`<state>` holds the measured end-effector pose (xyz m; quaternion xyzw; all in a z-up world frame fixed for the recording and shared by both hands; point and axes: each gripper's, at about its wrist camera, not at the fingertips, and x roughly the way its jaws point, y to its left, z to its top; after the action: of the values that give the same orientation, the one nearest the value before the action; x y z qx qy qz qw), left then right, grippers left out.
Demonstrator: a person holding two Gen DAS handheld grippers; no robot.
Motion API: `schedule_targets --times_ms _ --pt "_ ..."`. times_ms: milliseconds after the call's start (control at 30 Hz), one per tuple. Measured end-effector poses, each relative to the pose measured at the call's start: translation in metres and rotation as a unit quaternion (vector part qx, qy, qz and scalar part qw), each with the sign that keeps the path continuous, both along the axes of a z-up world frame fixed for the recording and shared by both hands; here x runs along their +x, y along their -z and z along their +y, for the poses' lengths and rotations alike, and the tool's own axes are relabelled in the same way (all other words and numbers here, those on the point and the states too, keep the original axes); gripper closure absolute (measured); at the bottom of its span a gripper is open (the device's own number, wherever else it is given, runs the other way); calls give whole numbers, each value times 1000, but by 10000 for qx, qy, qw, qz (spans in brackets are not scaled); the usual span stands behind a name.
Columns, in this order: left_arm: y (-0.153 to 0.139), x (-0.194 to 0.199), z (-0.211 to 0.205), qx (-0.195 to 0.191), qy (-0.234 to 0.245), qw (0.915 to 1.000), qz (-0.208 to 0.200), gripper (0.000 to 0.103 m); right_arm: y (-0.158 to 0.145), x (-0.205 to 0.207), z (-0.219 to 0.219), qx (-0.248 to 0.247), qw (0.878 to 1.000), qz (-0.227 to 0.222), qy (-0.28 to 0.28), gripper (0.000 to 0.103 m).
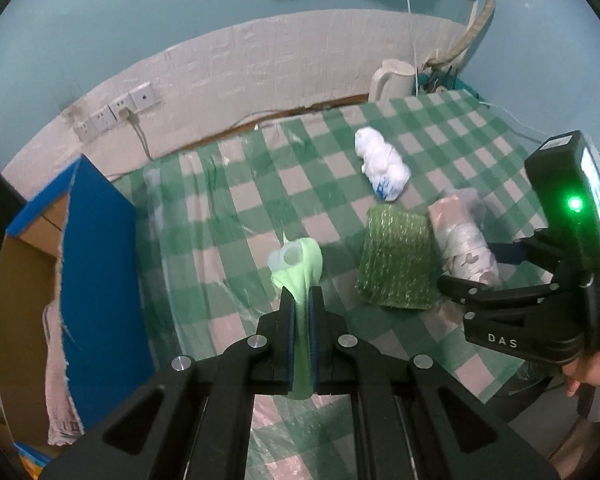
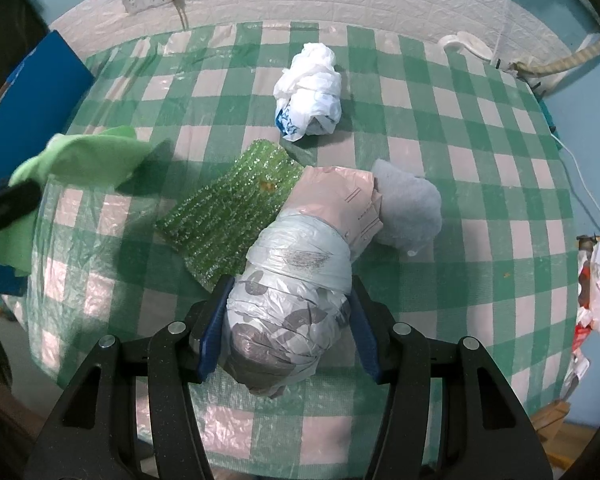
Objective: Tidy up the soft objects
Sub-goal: 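Carry the lime-green cloth toward the box with the left tool while the right tool holds the bundle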
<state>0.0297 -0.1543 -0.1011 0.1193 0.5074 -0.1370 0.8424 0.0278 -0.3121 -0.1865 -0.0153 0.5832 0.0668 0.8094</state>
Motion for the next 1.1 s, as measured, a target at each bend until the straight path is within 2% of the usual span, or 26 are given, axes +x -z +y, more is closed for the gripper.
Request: schedule_targets --times_ms 500,733,1000,1100 --pt "-30 -10 -1 -166 92 9989 -437 97 -32 -8 -3 132 9992 -380 25 48" --pt "-51 -16 2 -543 280 9955 -721 97 -36 -8 2 146 9989 -435 0 48" --pt "-40 -17 8 -614 287 9962 -549 97 -37 -9 1 141 9990 -434 29 48" --pt "-47 -21 12 -954 431 9929 -562 97 -39 -8 -1 160 9988 -458 54 48"
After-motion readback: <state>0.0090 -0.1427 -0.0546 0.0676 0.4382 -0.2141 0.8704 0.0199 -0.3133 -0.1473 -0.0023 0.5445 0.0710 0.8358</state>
